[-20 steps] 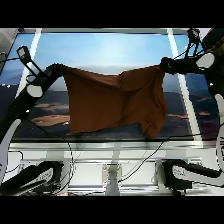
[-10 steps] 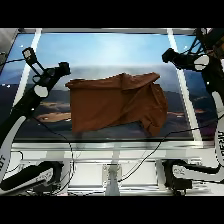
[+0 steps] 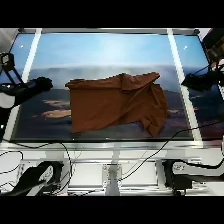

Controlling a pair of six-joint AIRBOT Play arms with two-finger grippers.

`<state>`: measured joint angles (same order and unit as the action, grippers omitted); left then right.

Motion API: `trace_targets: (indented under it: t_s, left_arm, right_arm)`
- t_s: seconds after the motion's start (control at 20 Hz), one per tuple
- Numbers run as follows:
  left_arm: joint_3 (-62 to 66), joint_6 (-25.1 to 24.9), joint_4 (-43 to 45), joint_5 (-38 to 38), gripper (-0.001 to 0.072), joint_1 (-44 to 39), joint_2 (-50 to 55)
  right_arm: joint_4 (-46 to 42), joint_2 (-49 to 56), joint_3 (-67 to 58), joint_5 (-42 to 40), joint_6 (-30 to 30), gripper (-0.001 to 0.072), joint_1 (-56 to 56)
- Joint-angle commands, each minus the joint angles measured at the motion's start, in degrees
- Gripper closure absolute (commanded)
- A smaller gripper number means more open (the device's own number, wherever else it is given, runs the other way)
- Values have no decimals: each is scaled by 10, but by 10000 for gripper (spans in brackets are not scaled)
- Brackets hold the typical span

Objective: Fold the clothes and pants, and hang the long-sleeved shirts on hangers.

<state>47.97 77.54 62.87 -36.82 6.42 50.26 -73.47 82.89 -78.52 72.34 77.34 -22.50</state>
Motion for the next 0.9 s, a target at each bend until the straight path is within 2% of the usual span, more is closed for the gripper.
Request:
trace_targets:
  t_s: [0.0, 0.15, 0.3, 0.5, 0.85]
  left_arm:
    - [-14, 0, 1, -58, 534, 8, -53]
    - [-14, 0, 1, -91, 533, 8, -59]
    - [-14, 0, 1, -91, 533, 8, -57]
    - [-14, 0, 1, -91, 533, 8, -57]
    - [-14, 5, 1, -92, 533, 8, -57]
  right_arm:
    - [71, 28, 39, 122, -91, 269, -52]
    - [122, 33, 112, 106, -158, 266, -65]
    - [130, 33, 191, 41, -176, 263, -63]
    - [191, 36, 264, -17, -232, 264, -63]
    - [221, 37, 289, -110, -246, 274, -63]
